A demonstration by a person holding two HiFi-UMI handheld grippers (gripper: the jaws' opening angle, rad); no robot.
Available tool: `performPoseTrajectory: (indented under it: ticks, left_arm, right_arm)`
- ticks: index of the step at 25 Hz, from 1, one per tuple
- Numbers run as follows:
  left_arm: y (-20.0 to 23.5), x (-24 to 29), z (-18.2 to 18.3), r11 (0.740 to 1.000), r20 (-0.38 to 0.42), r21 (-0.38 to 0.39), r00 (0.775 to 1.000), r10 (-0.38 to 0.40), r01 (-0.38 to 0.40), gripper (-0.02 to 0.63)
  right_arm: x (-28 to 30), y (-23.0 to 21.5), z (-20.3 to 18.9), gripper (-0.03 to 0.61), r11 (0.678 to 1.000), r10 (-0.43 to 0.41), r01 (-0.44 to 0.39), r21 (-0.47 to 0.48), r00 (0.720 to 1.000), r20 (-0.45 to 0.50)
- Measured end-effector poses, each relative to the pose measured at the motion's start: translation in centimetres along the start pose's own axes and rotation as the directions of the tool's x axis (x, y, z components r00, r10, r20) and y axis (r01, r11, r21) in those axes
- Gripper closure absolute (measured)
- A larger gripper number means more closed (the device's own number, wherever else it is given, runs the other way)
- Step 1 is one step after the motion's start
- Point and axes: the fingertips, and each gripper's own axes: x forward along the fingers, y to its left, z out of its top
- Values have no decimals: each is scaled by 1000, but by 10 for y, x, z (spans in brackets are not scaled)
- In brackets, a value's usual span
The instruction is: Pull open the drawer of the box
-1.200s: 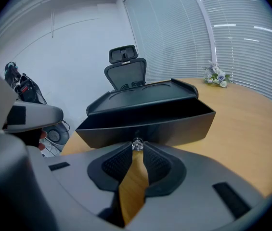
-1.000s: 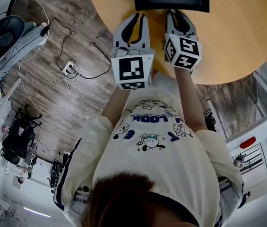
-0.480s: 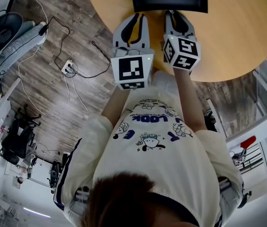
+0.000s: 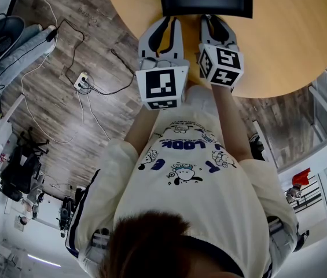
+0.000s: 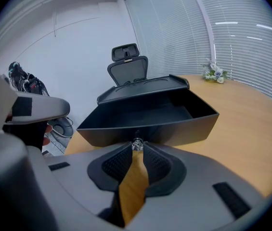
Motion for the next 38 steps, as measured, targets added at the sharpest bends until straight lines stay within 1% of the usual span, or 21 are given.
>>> performPoseTrajectory:
  ticks: [18,33,36,38]
  left_arm:
    - [-6,-11,-7,1000,11,-10,1000,13,-13,565]
    - [-8,-15,-10,999,13,-19,1000,27,-27,565]
    - [-6,-15,-11,999,17,-19,999,30,-30,565]
    - [-7,-16,-10,999,23,-17,999,30,-30,565]
  right_arm:
    - [-13,3,-19,494,1000,18,-19,-15,1000,-24]
    - [-11,1,-18,494,999,33,-33,-19,999,-20]
    - [-8,1,-22,486,999,26,-27,-21,999,-31]
    - [-7,2,-26,451,999,26,-27,-25,999,-47]
